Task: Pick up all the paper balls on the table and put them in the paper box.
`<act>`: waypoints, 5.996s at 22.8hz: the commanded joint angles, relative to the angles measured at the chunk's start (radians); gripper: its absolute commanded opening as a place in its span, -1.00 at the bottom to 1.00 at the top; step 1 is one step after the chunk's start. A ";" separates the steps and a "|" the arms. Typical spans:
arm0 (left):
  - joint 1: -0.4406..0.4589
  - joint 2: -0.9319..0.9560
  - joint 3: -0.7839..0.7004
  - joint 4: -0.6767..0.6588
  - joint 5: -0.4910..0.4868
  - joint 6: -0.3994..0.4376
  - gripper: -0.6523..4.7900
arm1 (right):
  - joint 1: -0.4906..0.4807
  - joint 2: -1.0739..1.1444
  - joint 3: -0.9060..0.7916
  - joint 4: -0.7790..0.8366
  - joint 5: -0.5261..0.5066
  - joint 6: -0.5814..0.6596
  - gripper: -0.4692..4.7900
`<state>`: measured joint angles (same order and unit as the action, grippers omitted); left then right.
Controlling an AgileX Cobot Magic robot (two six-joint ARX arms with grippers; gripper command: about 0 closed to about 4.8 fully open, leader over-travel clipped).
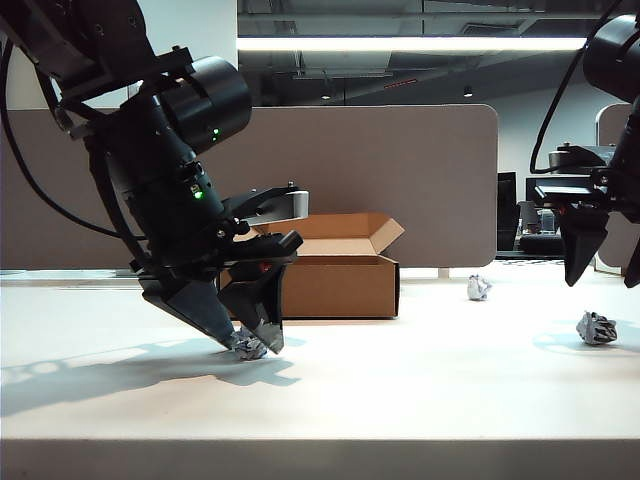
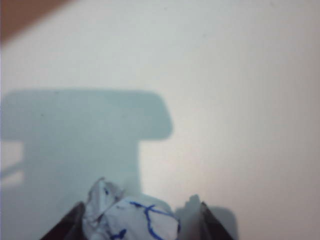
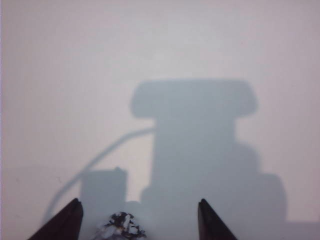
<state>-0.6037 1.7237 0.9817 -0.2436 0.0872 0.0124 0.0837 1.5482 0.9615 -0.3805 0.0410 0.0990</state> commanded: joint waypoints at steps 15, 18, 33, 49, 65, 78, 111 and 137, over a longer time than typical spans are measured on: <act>-0.002 0.016 0.007 0.022 0.006 -0.032 -0.37 | 0.015 0.108 0.003 -0.042 -0.040 0.036 0.37; -0.002 0.016 0.007 0.027 0.003 -0.032 -0.36 | 0.015 0.108 0.003 -0.045 -0.040 0.036 0.26; -0.002 0.016 0.142 0.004 0.003 -0.031 -0.49 | 0.015 0.108 0.003 -0.060 -0.053 0.036 -0.64; 0.153 0.050 0.465 0.073 -0.024 -0.028 -0.49 | 0.093 0.178 0.420 0.051 -0.391 0.132 -0.63; 0.204 0.179 0.581 0.019 0.161 -0.060 -0.18 | 0.233 0.511 0.790 0.002 -0.433 0.063 -0.12; 0.214 0.164 0.581 -0.176 0.115 0.057 -0.19 | 0.116 0.533 0.791 -0.038 0.013 -0.159 -0.01; 0.217 0.108 0.580 -0.264 0.144 0.032 -0.20 | -0.006 0.838 1.100 -0.097 -0.087 -0.100 0.22; 0.217 0.108 0.580 -0.267 0.142 0.032 -0.20 | -0.002 0.832 1.106 -0.179 -0.110 -0.099 -0.62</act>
<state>-0.3855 1.8397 1.5585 -0.5167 0.2268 0.0479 0.0814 2.4004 2.0590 -0.5789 -0.0319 -0.0006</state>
